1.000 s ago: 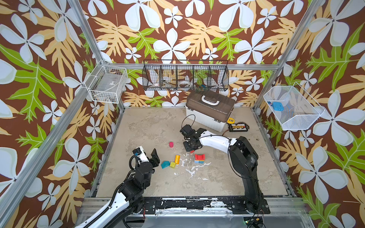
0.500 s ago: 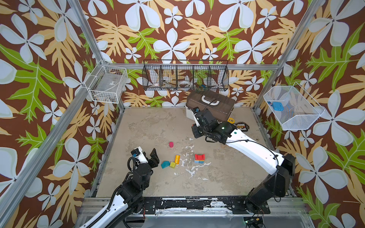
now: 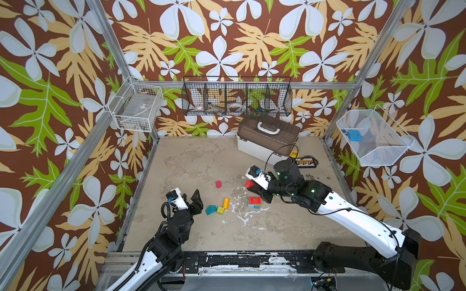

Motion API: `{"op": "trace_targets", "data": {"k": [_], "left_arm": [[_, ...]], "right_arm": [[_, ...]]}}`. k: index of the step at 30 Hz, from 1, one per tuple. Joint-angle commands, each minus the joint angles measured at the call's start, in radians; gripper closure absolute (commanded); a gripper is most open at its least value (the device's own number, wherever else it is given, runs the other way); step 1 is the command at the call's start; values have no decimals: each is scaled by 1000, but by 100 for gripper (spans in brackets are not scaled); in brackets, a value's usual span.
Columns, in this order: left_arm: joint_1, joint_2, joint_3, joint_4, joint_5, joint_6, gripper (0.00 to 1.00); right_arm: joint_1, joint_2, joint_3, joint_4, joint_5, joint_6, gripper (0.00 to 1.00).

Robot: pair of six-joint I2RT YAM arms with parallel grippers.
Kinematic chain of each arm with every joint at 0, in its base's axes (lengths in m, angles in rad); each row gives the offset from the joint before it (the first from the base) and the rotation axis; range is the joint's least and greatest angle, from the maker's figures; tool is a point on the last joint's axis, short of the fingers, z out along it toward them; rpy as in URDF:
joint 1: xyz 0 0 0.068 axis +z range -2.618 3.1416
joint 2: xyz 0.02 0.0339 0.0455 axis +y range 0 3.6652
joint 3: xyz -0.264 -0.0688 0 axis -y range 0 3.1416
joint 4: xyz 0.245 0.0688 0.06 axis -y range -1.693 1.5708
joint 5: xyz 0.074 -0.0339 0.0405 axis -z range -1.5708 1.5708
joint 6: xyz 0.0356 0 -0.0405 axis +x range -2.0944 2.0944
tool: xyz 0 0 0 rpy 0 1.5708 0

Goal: Build the wood block tower
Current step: 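Carry the red block with the right gripper over the stack, then lower the red block upright onto the red arch with the right gripper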

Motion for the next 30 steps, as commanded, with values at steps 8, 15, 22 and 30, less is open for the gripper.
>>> {"op": "trace_targets", "data": {"k": [8, 15, 22, 30], "left_arm": [[0, -33, -5, -25, 27, 4, 31], [0, -12, -2, -19, 35, 6, 31], [1, 4, -1, -12, 29, 7, 31], [1, 14, -5, 17, 64, 35, 30]], "right_arm": [[-8, 151, -39, -171, 154, -355, 100], [-21, 403, 140, -363, 89, -537, 100], [-28, 417, 149, -377, 157, -601, 100], [-72, 424, 154, -327, 101, -605, 100]]}}
